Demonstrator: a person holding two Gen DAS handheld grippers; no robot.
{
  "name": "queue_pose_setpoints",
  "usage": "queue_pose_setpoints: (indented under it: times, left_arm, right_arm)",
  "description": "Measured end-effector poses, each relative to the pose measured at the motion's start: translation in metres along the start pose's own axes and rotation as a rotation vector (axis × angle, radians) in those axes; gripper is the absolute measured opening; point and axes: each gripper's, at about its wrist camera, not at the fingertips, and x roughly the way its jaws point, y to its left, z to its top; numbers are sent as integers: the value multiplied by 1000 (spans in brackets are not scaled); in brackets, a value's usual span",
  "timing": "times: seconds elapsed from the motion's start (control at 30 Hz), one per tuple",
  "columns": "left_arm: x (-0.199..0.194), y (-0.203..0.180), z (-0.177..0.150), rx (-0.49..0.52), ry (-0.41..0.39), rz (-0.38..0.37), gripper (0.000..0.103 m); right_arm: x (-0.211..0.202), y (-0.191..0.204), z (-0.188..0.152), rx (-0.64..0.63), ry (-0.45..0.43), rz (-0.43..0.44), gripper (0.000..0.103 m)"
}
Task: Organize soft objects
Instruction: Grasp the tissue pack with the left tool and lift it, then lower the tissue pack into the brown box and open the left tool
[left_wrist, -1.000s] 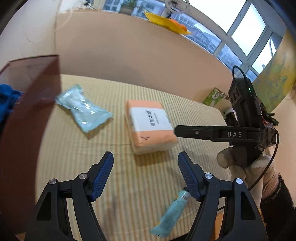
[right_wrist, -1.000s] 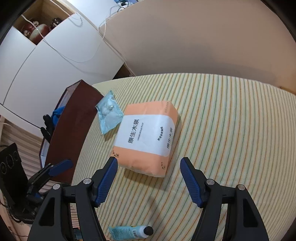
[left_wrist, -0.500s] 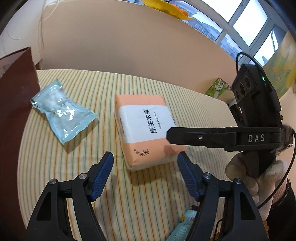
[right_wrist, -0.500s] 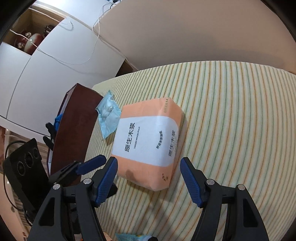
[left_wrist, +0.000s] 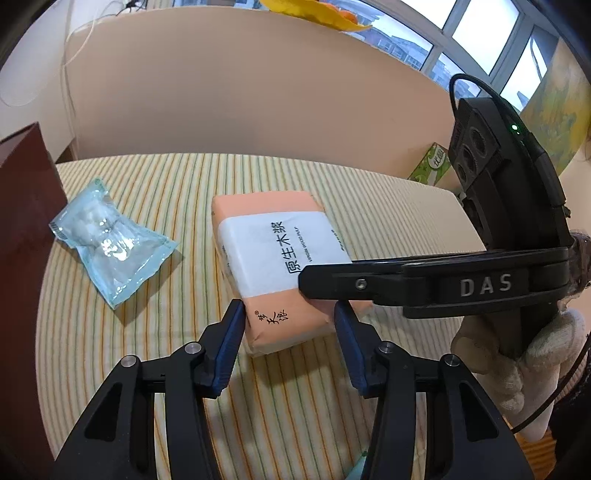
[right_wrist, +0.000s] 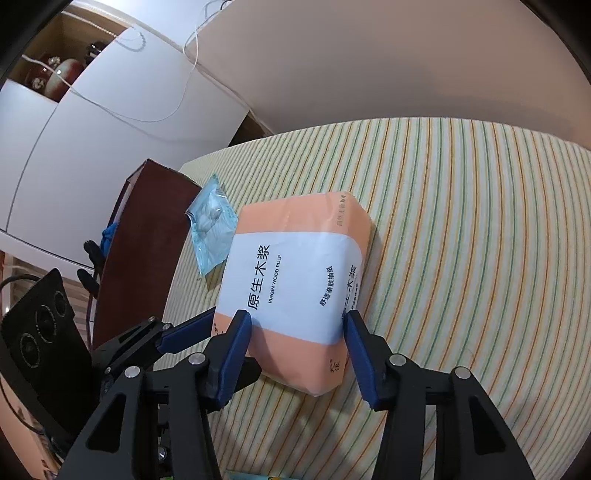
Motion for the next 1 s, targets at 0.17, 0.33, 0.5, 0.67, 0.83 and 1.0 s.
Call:
queue_pose_setpoints:
  times: [0.17,0.33,0.5,0.67,0.83,1.0]
  left_arm:
    - [-6,-14,5,25,-30,3,47]
    - [-17,-12,-2,13,-41,-13,47]
    - [-42,-10,-1,19,-85,-12,47]
    - [-75,-4,-4,22,-143,-1,47]
    - [-114,5,-7,22,-209,35,47]
    - [-151,25,-19,1,-269,74,47]
  right_arm:
    - [-10,5,-2,-26,-28,-3,46]
    - [-17,9,-6,-38,-41,-15,46]
    - [-31,23,-8,-60,-69,-13,45]
    - [-46,50,-9,-100,-99,4,45]
    - [-55,86,-10,-160,-122,33,45]
    - [-53,132,-11,-237,-133,58,45]
